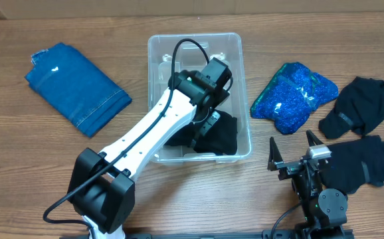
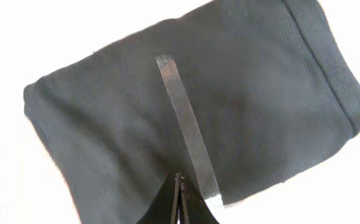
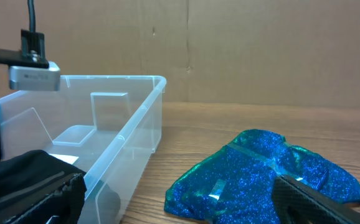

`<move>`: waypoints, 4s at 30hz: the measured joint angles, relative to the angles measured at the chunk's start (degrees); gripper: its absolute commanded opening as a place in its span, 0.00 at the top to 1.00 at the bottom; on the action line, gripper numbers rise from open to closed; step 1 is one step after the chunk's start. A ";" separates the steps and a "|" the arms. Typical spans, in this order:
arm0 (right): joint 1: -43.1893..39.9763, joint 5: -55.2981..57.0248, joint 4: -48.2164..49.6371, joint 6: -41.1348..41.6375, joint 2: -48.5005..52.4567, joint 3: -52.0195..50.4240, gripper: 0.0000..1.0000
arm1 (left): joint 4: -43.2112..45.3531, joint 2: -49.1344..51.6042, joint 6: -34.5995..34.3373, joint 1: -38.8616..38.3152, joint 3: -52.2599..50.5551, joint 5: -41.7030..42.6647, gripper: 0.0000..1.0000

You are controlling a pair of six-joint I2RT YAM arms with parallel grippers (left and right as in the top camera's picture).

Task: Pack container
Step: 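Lower the black garment into the bin's front half and release, then withdraw the left gripper toward the blue jeans, then grasp the folded blue jeans edge with the left gripper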

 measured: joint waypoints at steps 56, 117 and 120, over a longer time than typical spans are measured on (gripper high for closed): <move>0.00 0.00 0.02 0.02 0.00 0.00 0.00 | 26.34 -25.14 -15.63 85.07 -32.46 38.53 0.00; 0.00 0.00 0.00 0.00 0.00 0.00 0.00 | 53.62 11.21 -31.89 71.08 -28.04 54.14 0.96; 0.00 0.00 0.00 0.00 0.00 0.00 0.00 | 43.80 5.81 -29.22 70.03 -27.85 49.20 0.96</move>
